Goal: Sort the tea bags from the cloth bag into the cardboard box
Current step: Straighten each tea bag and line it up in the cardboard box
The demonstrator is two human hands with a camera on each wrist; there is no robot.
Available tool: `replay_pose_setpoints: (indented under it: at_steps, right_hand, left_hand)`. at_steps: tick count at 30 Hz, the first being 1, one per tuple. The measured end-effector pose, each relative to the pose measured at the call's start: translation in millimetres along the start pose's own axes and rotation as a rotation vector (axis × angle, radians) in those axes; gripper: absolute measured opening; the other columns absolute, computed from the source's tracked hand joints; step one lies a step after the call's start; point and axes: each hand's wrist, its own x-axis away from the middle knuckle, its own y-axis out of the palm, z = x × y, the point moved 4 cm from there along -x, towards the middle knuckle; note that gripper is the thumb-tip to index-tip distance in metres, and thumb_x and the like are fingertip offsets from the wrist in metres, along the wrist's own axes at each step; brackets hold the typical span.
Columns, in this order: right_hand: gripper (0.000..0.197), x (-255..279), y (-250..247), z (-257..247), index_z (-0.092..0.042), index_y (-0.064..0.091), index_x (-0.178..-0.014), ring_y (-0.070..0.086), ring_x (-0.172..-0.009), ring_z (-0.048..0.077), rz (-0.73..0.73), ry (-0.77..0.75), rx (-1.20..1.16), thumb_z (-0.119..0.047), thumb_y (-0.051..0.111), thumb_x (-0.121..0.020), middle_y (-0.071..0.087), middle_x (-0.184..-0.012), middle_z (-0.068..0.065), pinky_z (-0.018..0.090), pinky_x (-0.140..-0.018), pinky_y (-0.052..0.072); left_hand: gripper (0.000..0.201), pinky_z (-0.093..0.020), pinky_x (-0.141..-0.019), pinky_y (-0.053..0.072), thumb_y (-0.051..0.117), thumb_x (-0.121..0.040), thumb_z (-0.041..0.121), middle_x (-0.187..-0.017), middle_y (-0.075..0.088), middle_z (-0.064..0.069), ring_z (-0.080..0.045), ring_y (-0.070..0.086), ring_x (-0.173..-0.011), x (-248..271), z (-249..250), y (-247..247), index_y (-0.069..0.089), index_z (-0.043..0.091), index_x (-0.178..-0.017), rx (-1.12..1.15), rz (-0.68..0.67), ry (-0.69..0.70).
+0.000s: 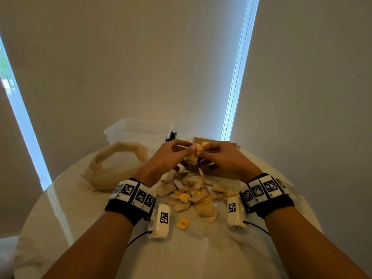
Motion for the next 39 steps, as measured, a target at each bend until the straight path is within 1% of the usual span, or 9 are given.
replay_pose_setpoints:
  at_steps: [4,9,15,19,22,25,29,36,39]
  right_hand:
    - [0.026,-4,-9,-15,-0.009,0.073,-0.121,0.08,-0.097,0.02,-0.011,0.012,-0.054,-0.027,0.071,-0.101,0.082,-0.104,0.006,0.034,-0.083,0.063]
    - [0.027,-10,-17,-23,-0.01,0.073,-0.121,0.079,-0.1,0.019,-0.006,0.031,-0.01,-0.029,0.071,-0.101,0.082,-0.106,0.005,0.034,-0.085,0.063]
    - [0.025,-12,-49,-22,-0.008,0.075,-0.114,0.081,-0.095,0.021,0.04,0.082,0.068,-0.029,0.075,-0.099,0.082,-0.103,0.005,0.037,-0.083,0.062]
    - [0.022,-13,-71,-18,-0.01,0.075,-0.11,0.081,-0.091,0.019,0.112,0.102,0.122,-0.028,0.076,-0.098,0.083,-0.097,0.003,0.043,-0.09,0.064]
    - [0.023,-12,-70,-18,-0.01,0.075,-0.109,0.081,-0.089,0.017,0.086,0.089,0.194,-0.03,0.077,-0.098,0.082,-0.097,0.001,0.039,-0.085,0.065]
    - [0.023,-14,-64,-21,-0.012,0.076,-0.107,0.08,-0.089,0.015,0.048,0.063,0.242,-0.033,0.077,-0.098,0.082,-0.098,-0.001,0.029,-0.073,0.063]
    - [0.024,-15,-57,-20,-0.013,0.077,-0.107,0.08,-0.089,0.012,0.02,0.052,0.271,-0.035,0.078,-0.097,0.082,-0.094,-0.001,0.022,-0.068,0.059]
    - [0.034,-17,-51,-18,-0.014,0.072,-0.125,0.079,-0.091,0.012,0.046,0.003,0.238,-0.026,0.081,-0.094,0.079,-0.106,0.0,0.025,-0.072,0.063]
    - [0.029,-20,-53,-20,-0.017,0.075,-0.119,0.078,-0.094,0.015,0.052,-0.106,0.213,-0.013,0.083,-0.092,0.078,-0.108,-0.002,0.027,-0.072,0.064]
  left_hand:
    - [0.056,-0.034,-0.076,0.059,0.061,-0.091,0.074,-0.116,0.077,0.006,-0.023,0.079,-0.09,9,-7,8,0.064,0.035,-0.132,0.005,-0.191,-0.083]
    - [0.047,-0.027,-0.069,0.06,0.072,-0.093,0.055,-0.114,0.078,0.004,-0.019,0.079,-0.086,3,-10,13,0.069,0.027,-0.131,-0.127,-0.302,-0.049]
    - [0.029,-0.031,-0.072,0.062,0.07,-0.099,0.042,-0.094,0.079,-0.009,-0.021,0.077,-0.081,-5,-16,-7,0.079,0.015,-0.106,-0.034,-0.156,0.017]
    - [0.022,-0.028,-0.065,0.061,0.069,-0.101,0.033,-0.091,0.079,-0.009,-0.019,0.076,-0.074,-10,-21,-15,0.076,0.015,-0.112,0.04,-0.057,0.008]
    - [0.02,-0.027,-0.061,0.059,0.066,-0.104,0.026,-0.089,0.078,-0.009,-0.02,0.075,-0.072,-14,-16,-11,0.067,0.028,-0.124,0.045,-0.038,0.023]
    - [0.025,-0.029,-0.062,0.061,0.06,-0.107,0.033,-0.098,0.077,-0.01,-0.025,0.077,-0.078,-20,-6,-3,0.063,0.039,-0.13,-0.001,-0.076,0.064]
    - [0.04,-0.019,-0.059,0.055,0.057,-0.1,0.058,-0.1,0.077,0.002,-0.014,0.076,-0.075,-26,5,9,0.077,0.027,-0.117,-0.144,-0.084,0.118]
    - [0.024,-0.014,-0.056,0.048,0.074,-0.093,0.048,-0.095,0.076,0.004,-0.008,0.07,-0.068,-33,7,18,0.081,0.028,-0.104,-0.25,-0.025,0.157]
    - [0.026,-0.014,-0.055,0.049,0.073,-0.093,0.049,-0.102,0.075,0.005,-0.008,0.072,-0.071,-32,10,18,0.078,0.029,-0.109,-0.268,-0.045,0.16]
